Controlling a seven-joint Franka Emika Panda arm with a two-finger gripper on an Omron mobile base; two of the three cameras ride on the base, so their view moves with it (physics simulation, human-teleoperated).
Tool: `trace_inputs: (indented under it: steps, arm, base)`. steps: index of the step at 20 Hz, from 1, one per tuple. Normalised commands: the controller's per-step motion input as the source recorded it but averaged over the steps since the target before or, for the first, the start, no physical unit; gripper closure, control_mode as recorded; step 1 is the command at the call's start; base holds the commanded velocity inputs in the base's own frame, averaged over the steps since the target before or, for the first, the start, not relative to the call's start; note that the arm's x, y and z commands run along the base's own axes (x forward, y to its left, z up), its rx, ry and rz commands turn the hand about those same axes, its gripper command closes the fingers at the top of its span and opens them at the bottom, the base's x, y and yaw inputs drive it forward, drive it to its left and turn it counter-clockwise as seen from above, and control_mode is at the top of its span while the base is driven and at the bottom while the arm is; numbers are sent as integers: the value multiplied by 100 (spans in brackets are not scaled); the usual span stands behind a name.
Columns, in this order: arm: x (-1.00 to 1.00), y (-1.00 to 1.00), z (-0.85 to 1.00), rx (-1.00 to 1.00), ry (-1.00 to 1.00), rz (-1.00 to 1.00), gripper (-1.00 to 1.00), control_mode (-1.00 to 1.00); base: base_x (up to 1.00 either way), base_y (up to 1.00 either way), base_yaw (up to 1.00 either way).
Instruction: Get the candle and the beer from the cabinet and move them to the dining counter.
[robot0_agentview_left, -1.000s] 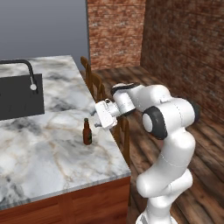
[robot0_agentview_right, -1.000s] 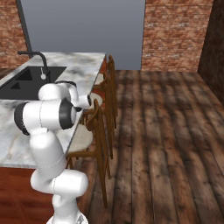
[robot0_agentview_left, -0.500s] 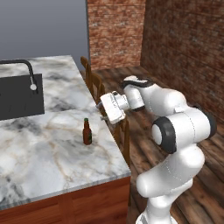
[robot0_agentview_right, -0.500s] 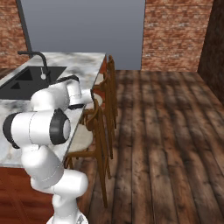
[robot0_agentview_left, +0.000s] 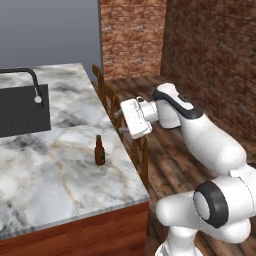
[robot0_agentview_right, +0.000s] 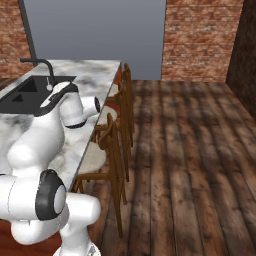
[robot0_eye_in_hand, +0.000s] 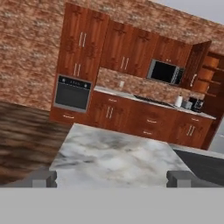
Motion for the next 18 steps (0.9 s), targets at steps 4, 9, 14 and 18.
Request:
trace_inputs:
  steps: [4,9,14,18]
  arm:
    - [-95,17,59,0,8,-12,-100,-100]
    - [-96,20,57,0,12,-17,-100,-100]
    - [-99,14,43,0,15,-20,-100,-100]
    - [-100,8,27,0,18,-21,-100,-100]
  base:
    - [0,0,0]
    - [0,0,0]
    - [0,0,0]
    - [0,0,0]
